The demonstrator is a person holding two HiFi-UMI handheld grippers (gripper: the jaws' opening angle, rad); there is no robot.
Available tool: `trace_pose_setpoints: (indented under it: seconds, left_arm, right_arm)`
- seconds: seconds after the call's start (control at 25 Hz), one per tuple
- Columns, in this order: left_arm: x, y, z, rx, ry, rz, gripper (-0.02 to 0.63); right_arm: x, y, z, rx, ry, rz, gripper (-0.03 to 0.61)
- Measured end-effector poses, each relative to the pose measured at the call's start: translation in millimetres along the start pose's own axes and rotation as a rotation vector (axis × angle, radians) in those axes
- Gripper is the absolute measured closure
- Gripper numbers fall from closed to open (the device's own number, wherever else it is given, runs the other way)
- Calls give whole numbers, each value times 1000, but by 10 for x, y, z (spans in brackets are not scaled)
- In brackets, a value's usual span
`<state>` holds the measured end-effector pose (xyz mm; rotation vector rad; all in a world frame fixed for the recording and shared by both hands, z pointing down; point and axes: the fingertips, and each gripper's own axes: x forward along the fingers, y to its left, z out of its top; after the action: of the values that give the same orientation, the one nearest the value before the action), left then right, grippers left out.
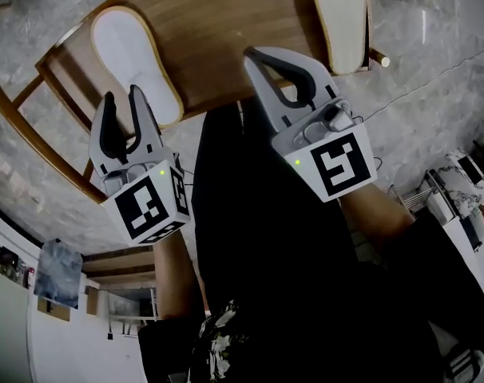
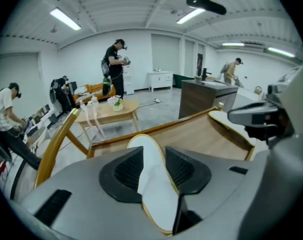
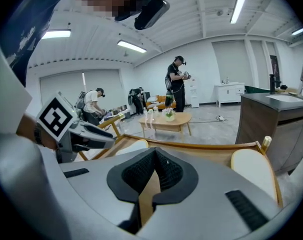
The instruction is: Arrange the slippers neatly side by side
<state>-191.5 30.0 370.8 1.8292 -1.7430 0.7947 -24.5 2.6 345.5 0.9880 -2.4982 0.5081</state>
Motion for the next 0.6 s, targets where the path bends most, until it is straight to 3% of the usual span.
trace_pose_setpoints:
  seconds: [0.24,0.28,0.32,0.6]
  left_arm:
    - [91,-584,27,120,-14,-219,482]
    - [104,-669,25,135,-11,-248,482]
    - [123,-748,24,151,-9,-275,482]
    - [232,-1188,-13,216,11,-432,477]
  right_arm:
    - [-77,-345,10,54,-113,-156,572]
    - [-125,-416,-12,58,-122,-179,479]
    - [-181,-497,-55,61,-119,-209,449]
    - [-720,-1051,-491,110,-49,-462,434]
